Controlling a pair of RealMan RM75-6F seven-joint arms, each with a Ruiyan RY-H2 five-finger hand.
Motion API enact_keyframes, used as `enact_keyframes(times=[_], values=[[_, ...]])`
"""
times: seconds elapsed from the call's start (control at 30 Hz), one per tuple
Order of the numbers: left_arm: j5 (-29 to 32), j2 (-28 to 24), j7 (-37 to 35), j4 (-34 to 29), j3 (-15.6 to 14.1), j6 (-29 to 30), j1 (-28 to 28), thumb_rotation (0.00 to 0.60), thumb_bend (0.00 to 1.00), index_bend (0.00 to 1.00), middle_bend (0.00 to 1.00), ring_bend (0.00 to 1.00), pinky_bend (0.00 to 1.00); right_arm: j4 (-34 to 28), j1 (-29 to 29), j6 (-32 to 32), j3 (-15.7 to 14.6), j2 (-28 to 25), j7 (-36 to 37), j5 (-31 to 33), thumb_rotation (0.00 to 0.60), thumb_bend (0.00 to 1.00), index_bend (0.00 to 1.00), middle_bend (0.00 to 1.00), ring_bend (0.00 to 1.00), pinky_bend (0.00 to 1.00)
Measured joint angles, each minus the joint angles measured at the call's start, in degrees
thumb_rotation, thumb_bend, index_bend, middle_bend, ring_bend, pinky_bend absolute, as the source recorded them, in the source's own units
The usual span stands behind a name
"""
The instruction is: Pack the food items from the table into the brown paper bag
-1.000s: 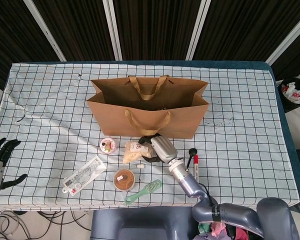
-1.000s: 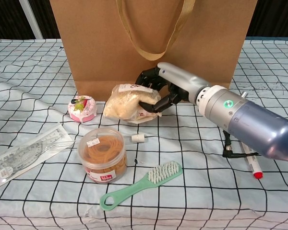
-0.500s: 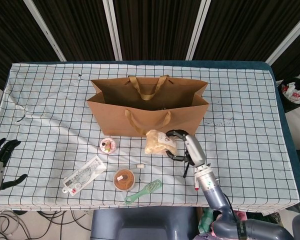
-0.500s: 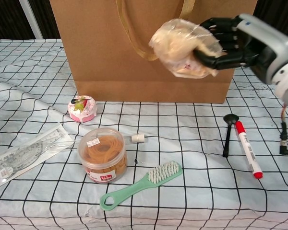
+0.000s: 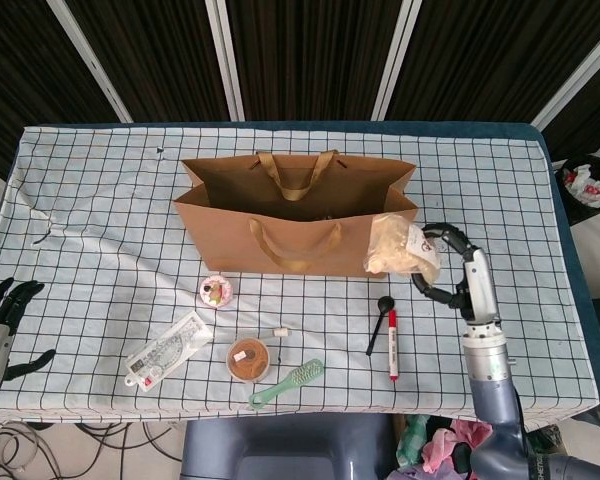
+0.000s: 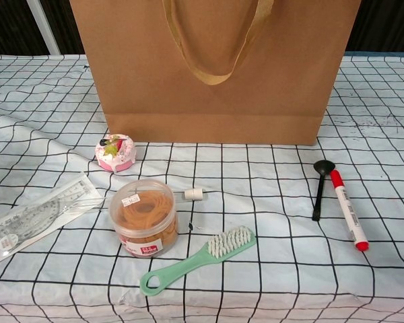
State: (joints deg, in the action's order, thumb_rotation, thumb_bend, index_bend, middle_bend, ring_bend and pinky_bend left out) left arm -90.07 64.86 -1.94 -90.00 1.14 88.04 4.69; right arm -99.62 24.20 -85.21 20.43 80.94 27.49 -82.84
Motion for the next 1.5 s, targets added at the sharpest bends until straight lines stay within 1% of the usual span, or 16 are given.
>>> enact_keyframes(times=[0.17,0.27,0.37,0.4,0.5,0.6,0.7,0.83,0.9,0.97,1.07,1.17,1.27,1.43,1.5], values=[[0.07,0.19,0.37,0.07,0.01,-0.29,0.12,0.6,0.1,0.13,0.12,0.02,0.05,-1.85,2.45,3.01,2.77,-1.82,-5.63,2.57,0.6,0.36,0.42,0.44,0.39,0.27],[0.18,0.28,0.8,0.04,-0.07,-0.74,0.24,0.6,0.1,0.13,0.12,0.02,0.05,-2.61,5.3,5.43,5.58,-2.55,-11.04,5.25,0.6,0.36,0.42,0.43,0.39,0.27],[0.32,0.33,1.0,-0.05,-0.02,-0.82,0.3,0.6,0.1,0.13,0.12,0.02,0.05,-2.99,9.28,8.44,9.24,-2.83,-15.62,9.12,0.6,0.36,0.42,0.43,0.39,0.27],[0.45,0.36,1.01,-0.01,0.04,-0.84,0.31,0.6,0.1,0.13,0.12,0.02,0.05,-2.92,10.97,9.83,10.3,-2.84,-17.33,10.69,0.6,0.36,0.42,0.43,0.39,0.27],[0.8,0.38,1.05,0.01,0.11,-1.28,0.43,0.6,0.1,0.13,0.12,0.02,0.05,-1.72,15.04,12.65,11.9,-2.37,-21.32,13.77,0.6,0.36,0.42,0.43,0.39,0.27],[0.85,0.23,0.92,-0.06,0.11,-1.4,0.49,0.6,0.1,0.13,0.12,0.02,0.05,0.5,18.66,14.69,13.06,-0.87,-23.41,16.47,0.6,0.36,0.42,0.43,0.39,0.27],[0.92,0.03,0.41,-0.09,0.19,-1.19,0.42,0.6,0.1,0.13,0.12,0.02,0.05,3.05,21.22,16.72,13.55,1.11,-24.25,19.46,0.6,0.36,0.42,0.43,0.39,0.27],[0.95,-0.15,-0.27,-0.03,0.33,-0.97,0.38,0.6,0.1,0.13,0.12,0.02,0.05,5.81,23.1,18.54,13.32,2.96,-25.38,21.23,0.6,0.36,0.42,0.41,0.37,0.27],[0.95,-0.17,-0.55,0.1,0.39,-0.92,0.39,0.6,0.1,0.13,0.12,0.02,0.05,6.6,23.61,19.39,13.06,3.35,-25.49,21.86,0.6,0.35,0.4,0.36,0.33,0.26],[0.95,-0.17,-0.62,0.15,0.37,-1.07,0.45,0.6,0.1,0.13,0.12,0.02,0.05,7.4,24.03,20.18,12.87,3.66,-25.52,22.62,0.6,0.32,0.31,0.22,0.25,0.25],[0.56,-0.18,-0.75,0.27,0.26,-1.19,0.58,0.6,0.1,0.13,0.12,0.02,0.05,8.54,24.65,21.96,12.4,3.89,-25.81,24.13,0.6,0.26,0.23,0.1,0.18,0.23],[0.4,-0.09,-0.98,0.53,0.25,-0.93,0.57,0.6,0.1,0.13,0.12,0.02,0.05,8.87,25.01,24.28,11.61,3.28,-26.33,25.27,0.6,0.19,0.19,0.04,0.14,0.22],[0.79,-0.1,-1.09,0.48,0.39,-0.94,0.52,0.6,0.1,0.13,0.12,0.02,0.05,8.7,25.02,25.25,10.8,1.87,-27.14,25.76,0.6,0.13,0.16,0.02,0.12,0.22],[0.73,-0.1,-1.02,0.41,0.39,-0.8,0.47,0.6,0.1,0.13,0.12,0.02,0.05,7.04,24.36,24.22,10.52,0.55,-27.78,25.66,0.6,0.12,0.15,0.02,0.12,0.22],[0.69,-0.1,-1.0,0.42,0.39,-0.7,0.43,0.6,0.1,0.13,0.12,0.02,0.05,5.84,23.67,23.24,10.62,-0.39,-27.77,25.49,0.6,0.12,0.15,0.03,0.13,0.22]])
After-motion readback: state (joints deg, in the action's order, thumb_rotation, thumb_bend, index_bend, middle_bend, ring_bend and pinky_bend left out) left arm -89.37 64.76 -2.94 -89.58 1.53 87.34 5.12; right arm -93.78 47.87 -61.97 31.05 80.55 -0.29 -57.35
